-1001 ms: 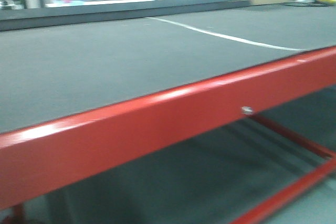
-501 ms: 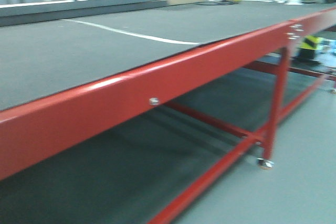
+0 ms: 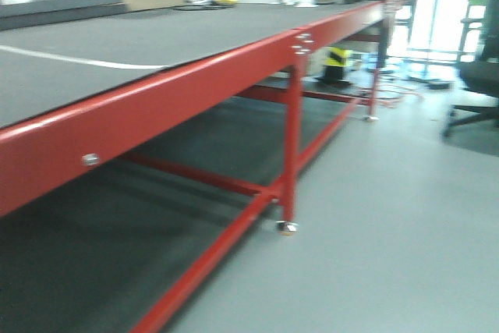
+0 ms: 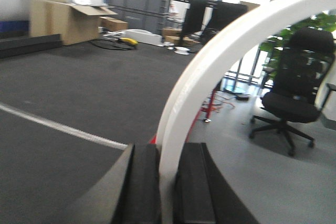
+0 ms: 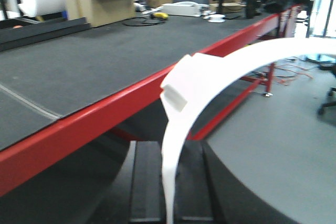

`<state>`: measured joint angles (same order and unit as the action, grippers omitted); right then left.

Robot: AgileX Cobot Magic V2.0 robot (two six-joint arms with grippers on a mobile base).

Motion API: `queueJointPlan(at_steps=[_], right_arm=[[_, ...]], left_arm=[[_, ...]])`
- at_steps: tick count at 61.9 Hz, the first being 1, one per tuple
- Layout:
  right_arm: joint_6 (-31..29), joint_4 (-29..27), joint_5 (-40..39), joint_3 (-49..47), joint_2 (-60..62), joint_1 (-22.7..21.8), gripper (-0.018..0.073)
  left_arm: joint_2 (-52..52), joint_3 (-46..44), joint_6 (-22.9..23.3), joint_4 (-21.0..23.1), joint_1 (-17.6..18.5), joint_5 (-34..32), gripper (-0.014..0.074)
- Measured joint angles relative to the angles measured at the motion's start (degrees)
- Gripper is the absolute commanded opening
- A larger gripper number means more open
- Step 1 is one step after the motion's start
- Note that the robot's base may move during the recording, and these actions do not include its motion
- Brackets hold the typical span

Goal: Grab PVC pipe and place in blue bin
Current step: 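Drive back from the table and turn while holding both pieces, then drive toward the metal shelf of blue bins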

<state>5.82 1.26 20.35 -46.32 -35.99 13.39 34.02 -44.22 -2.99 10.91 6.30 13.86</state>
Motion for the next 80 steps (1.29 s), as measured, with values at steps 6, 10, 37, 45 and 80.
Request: queueJointPlan(at_steps=[6,10,37,45,80], right_arm=[[0.0,0.0,0.0,0.0,0.0,0.0,-0.0158],[0.0,0.0,0.0,0.0,0.0,0.0,-0.0158],[0.0,0.0,0.0,0.0,0.0,0.0,-0.0158],[0.0,0.0,0.0,0.0,0.0,0.0,-0.0158],[0.0,0.0,0.0,0.0,0.0,0.0,-0.0158]], left_arm=[[0.0,0.0,0.0,0.0,0.0,0.0,-0.0111],[0.0,0.0,0.0,0.0,0.0,0.0,-0.0111],[0.0,0.1,0.0,0.0,0.0,0.0,-0.0111],[0.0,0.1,0.0,0.0,0.0,0.0,-0.0111],[0.0,0.1,0.0,0.0,0.0,0.0,-0.0111]])
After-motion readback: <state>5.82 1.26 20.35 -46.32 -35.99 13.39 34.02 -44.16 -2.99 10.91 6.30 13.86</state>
